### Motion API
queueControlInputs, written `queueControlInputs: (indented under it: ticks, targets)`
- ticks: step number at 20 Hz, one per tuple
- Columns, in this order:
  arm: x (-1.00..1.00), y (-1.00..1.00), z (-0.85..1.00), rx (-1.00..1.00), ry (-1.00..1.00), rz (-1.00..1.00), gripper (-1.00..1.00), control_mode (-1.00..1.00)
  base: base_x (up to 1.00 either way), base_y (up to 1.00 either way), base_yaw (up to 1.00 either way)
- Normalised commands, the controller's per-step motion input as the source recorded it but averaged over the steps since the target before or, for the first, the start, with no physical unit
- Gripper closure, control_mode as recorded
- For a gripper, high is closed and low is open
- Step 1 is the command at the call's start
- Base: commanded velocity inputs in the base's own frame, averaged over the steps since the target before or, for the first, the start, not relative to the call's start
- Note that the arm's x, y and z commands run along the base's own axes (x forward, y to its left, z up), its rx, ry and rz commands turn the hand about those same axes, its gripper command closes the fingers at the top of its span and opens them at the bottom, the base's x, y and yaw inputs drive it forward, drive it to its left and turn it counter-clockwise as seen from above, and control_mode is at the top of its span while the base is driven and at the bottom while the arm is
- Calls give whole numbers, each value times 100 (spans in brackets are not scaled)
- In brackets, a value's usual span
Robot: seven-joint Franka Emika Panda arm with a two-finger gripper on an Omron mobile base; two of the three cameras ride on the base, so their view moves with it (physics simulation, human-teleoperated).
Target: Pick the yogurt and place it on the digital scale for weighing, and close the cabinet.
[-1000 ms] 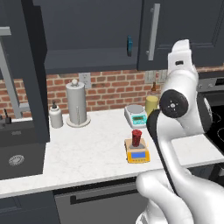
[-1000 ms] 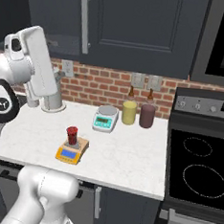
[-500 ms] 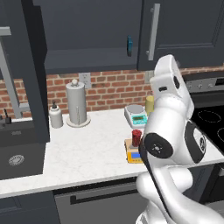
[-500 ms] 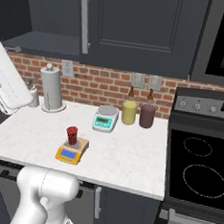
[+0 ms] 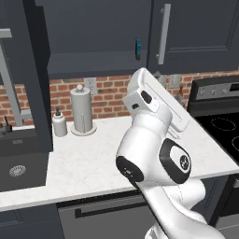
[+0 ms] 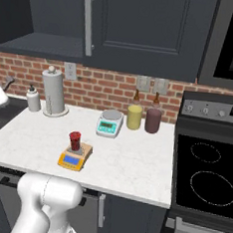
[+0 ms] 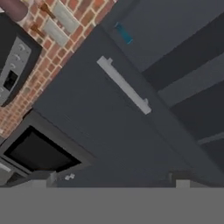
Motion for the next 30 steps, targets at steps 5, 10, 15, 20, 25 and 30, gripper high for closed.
queueControlInputs:
  ticks: [5,10,15,20,25,30]
  targets:
    - [11,48,-23,-24,11,-14,-100,-100,0,0,0]
    - [2,45,-14,-31,1,-17,-100,-100,0,0,0]
    - [22,26,-9,-33,0,-25,-100,-100,0,0,0]
    - [32,19,-9,-28,0,-27,-100,-100,0,0,0]
    - [12,28,-18,-22,0,-25,-100,-100,0,0,0]
    - [0,46,-16,-13,0,-18,-100,-100,0,0,0]
